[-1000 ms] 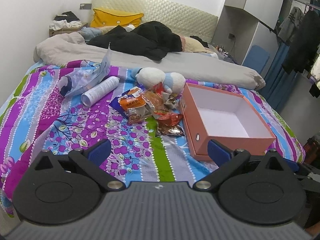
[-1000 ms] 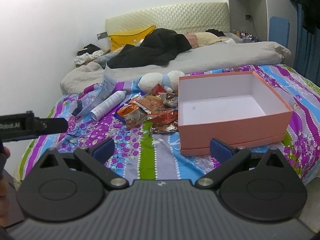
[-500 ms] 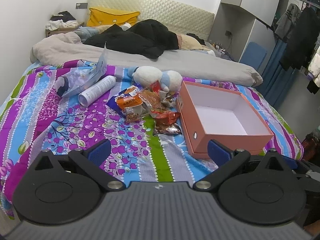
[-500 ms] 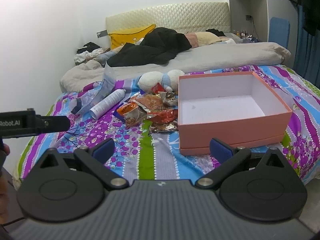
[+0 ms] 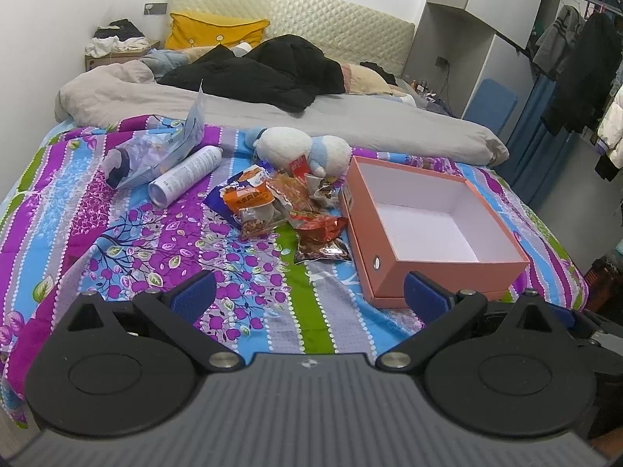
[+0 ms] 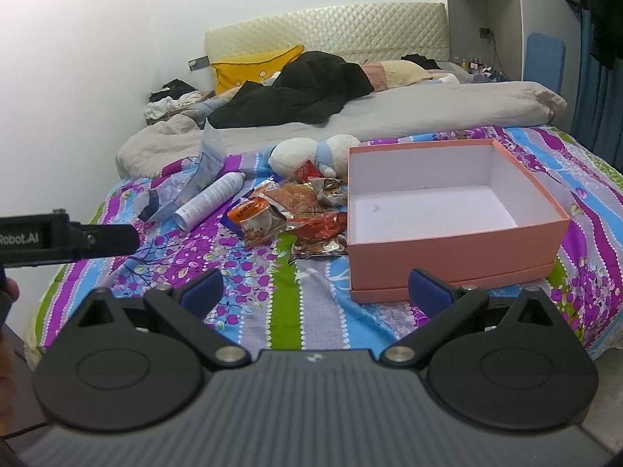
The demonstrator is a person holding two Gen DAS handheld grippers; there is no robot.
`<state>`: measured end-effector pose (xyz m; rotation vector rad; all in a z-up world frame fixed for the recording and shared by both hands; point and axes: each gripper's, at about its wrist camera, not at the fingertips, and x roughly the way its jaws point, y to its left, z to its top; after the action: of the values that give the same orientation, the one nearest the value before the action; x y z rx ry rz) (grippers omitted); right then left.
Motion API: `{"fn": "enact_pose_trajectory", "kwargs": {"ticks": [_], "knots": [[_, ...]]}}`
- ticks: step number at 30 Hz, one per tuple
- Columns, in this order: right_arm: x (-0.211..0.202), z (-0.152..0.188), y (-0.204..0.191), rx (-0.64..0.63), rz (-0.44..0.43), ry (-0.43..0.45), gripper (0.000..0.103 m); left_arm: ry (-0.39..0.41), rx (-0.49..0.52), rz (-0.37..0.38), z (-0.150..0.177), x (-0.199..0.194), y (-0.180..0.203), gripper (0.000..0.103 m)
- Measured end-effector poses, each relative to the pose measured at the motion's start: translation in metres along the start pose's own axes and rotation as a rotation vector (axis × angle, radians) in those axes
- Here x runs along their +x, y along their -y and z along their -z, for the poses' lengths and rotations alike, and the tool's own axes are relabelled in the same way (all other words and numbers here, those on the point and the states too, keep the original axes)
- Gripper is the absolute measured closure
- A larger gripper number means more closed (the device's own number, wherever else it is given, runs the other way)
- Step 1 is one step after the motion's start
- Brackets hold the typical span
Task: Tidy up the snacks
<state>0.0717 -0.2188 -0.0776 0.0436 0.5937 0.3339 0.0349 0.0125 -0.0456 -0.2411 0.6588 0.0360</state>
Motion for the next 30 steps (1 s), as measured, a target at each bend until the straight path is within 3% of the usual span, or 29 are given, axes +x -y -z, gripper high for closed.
{"fn": "enact_pose_trajectory", "kwargs": {"ticks": [30], "knots": [[-0.0016, 0.0018, -0.0026, -0.013, -0.026, 0.0, 0.0, -0.019, -0.014, 0.003, 0.0048, 0.0034, -0.0045, 0.0]]}}
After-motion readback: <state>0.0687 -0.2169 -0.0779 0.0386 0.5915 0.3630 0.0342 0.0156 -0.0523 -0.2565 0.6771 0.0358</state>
